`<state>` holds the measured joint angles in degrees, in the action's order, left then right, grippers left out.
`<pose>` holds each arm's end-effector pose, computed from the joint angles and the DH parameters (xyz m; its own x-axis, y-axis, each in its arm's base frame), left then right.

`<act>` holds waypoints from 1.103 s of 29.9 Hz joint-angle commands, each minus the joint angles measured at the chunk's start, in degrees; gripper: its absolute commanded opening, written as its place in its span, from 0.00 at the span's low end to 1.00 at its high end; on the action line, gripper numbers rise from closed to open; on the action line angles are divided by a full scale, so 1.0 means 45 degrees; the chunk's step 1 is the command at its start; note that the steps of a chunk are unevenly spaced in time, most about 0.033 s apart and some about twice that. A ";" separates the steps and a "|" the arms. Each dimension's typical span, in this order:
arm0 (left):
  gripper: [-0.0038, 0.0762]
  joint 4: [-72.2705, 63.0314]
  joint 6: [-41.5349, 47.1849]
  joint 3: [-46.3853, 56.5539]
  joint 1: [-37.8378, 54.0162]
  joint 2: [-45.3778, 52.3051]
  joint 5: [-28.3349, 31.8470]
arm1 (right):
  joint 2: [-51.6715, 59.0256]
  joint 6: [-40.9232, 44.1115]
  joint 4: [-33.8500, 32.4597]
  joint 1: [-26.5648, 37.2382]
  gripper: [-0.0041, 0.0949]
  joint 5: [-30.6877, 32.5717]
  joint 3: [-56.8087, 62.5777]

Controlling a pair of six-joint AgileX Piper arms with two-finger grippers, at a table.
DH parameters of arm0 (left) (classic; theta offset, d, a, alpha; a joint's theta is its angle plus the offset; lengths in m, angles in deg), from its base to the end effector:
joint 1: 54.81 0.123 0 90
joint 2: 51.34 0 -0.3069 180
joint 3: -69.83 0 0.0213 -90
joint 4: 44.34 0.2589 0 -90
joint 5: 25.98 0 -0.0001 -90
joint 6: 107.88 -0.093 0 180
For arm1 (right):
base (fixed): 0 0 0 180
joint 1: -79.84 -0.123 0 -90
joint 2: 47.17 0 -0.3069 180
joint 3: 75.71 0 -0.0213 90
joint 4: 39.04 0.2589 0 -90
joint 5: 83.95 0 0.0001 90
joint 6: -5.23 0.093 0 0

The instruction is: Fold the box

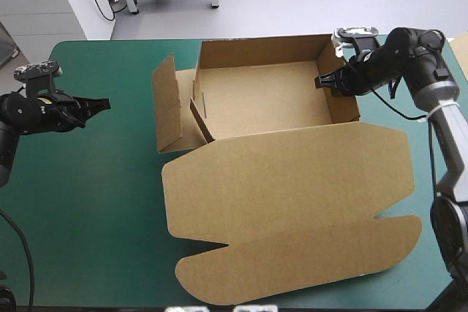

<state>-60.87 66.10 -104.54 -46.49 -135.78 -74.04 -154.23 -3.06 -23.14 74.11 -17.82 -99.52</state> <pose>0.2910 0.0226 0.3830 -0.7199 -0.1948 -0.6661 -0.0639 0.9743 -0.2158 0.3873 0.0623 0.3911 -0.8416 -0.1136 -0.5280 -0.2520 0.9472 0.1980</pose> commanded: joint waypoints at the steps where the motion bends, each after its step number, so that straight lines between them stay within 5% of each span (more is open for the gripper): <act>1: 0.04 -0.4041 -0.2038 -0.0307 0.0120 0.0018 0.0340 | 0.1616 0.0047 0.0674 0.0156 0.03 -0.0260 -0.0319; 12: 0.04 -1.1477 -0.6173 -0.0307 0.0120 -0.0773 -0.1965 | 0.2753 0.0517 0.1061 0.0128 0.03 -0.0440 -0.0312; 21: 0.04 -1.2617 -0.6651 -0.0307 0.0120 -0.0749 -0.4003 | 0.2753 0.0711 0.1529 -0.0093 0.03 -0.1928 0.0970; 33: 0.04 -1.2554 -0.6704 -0.0307 0.0120 -0.0286 -0.5290 | 0.2753 0.0619 0.1519 -0.1695 0.03 -0.5560 0.3086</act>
<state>-112.96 36.18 -104.54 -45.87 -139.49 -95.26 -144.50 -0.36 -18.56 67.27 -36.58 -84.43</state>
